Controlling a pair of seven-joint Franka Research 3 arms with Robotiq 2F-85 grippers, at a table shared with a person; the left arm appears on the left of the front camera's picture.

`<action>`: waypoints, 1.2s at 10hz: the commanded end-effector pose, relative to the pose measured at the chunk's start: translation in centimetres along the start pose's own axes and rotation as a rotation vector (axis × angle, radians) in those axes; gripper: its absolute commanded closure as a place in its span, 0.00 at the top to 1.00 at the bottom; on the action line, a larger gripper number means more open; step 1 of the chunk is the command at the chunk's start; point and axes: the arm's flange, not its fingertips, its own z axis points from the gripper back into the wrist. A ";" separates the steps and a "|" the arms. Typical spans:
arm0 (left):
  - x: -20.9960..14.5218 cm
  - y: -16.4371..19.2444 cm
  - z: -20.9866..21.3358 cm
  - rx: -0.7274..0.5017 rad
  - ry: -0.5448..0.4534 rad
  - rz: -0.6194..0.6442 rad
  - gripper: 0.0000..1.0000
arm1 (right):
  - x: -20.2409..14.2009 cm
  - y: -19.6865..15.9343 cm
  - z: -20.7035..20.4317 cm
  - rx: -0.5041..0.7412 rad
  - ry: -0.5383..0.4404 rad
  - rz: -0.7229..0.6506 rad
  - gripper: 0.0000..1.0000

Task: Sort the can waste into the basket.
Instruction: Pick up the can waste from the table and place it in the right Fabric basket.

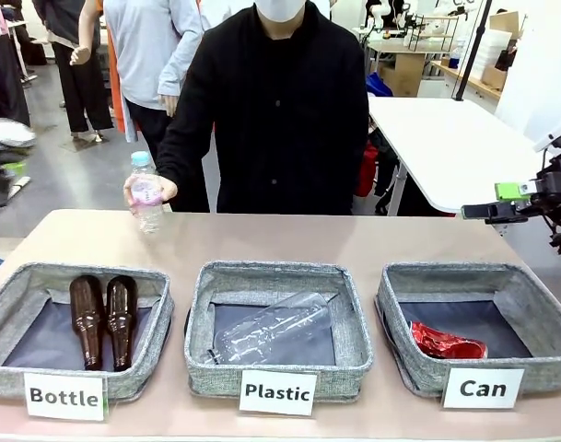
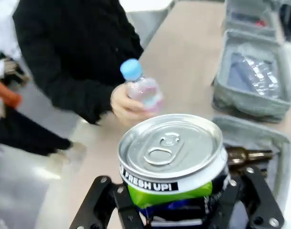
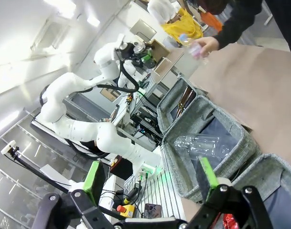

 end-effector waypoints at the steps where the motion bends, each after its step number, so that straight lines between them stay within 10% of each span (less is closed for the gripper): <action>1: 5.3 -1.4 -7.5 -0.054 0.044 -0.147 0.00 | 0.0 0.2 0.0 -0.013 0.011 0.006 1.00; 4: 1.5 1.4 -3.3 -0.039 -0.004 -0.078 0.00 | 0.0 0.2 0.0 -0.013 0.011 0.006 1.00; 7: -8.8 -5.0 11.3 0.146 -0.346 -0.048 0.00 | 0.0 0.2 0.0 -0.013 0.011 0.006 1.00; 10: -15.2 -8.6 15.3 0.241 -0.773 0.041 0.00 | 0.0 0.2 0.0 -0.013 0.011 0.006 1.00; 12: -15.4 -9.5 15.1 0.258 -0.784 0.051 0.00 | 0.0 0.2 0.0 -0.013 0.011 0.006 1.00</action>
